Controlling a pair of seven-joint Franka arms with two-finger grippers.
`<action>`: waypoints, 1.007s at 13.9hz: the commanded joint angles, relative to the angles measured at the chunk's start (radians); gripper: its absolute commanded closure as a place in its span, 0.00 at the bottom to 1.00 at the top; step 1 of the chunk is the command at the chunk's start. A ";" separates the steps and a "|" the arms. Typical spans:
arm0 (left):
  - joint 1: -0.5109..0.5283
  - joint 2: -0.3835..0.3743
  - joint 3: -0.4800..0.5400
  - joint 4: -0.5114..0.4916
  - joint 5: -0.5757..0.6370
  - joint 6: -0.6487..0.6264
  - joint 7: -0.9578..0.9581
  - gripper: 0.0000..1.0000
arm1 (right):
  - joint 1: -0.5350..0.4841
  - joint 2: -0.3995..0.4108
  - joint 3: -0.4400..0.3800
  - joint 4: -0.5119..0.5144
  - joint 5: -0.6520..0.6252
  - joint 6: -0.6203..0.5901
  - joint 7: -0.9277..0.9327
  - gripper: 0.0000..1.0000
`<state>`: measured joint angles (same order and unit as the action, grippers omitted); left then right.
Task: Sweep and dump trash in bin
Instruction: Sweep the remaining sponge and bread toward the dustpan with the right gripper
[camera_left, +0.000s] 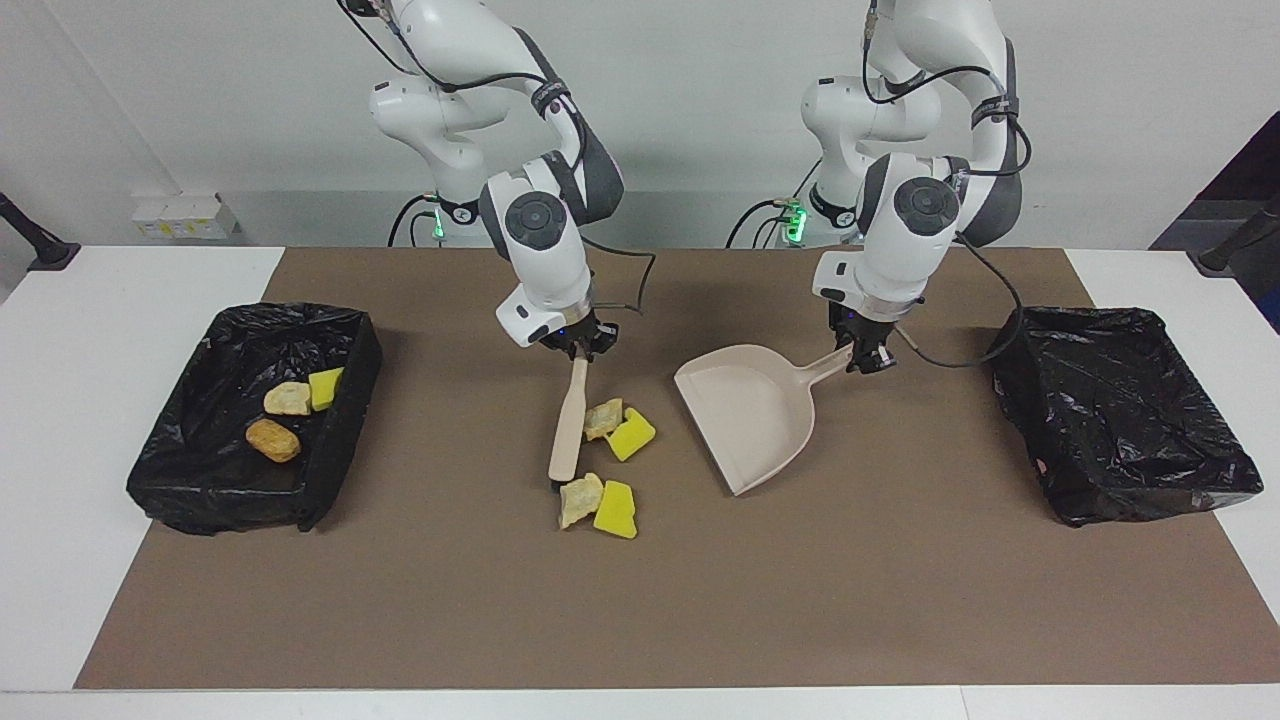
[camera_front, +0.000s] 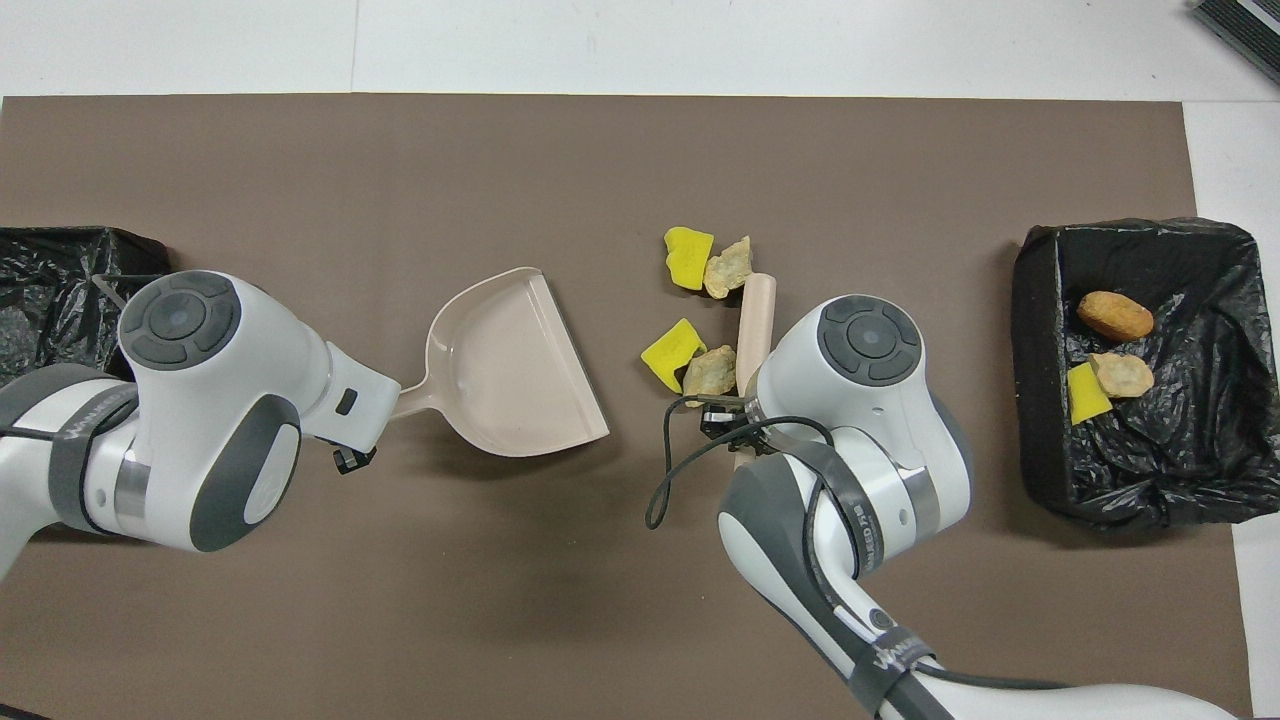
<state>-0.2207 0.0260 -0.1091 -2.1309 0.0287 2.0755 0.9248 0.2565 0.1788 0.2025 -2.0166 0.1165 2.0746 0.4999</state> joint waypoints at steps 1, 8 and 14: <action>-0.038 -0.006 0.011 -0.023 0.061 0.067 0.012 1.00 | 0.025 0.019 0.008 0.016 0.006 -0.007 -0.052 1.00; -0.040 -0.008 0.012 -0.023 0.071 0.054 0.011 1.00 | 0.209 0.082 0.008 0.073 0.057 0.054 0.009 1.00; -0.035 -0.008 0.011 -0.023 0.068 0.060 0.003 1.00 | 0.260 0.057 0.090 0.088 0.095 0.041 0.025 1.00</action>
<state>-0.2528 0.0331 -0.0985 -2.1361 0.0964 2.1066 0.9371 0.5185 0.2337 0.2527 -1.9359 0.1766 2.1184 0.5363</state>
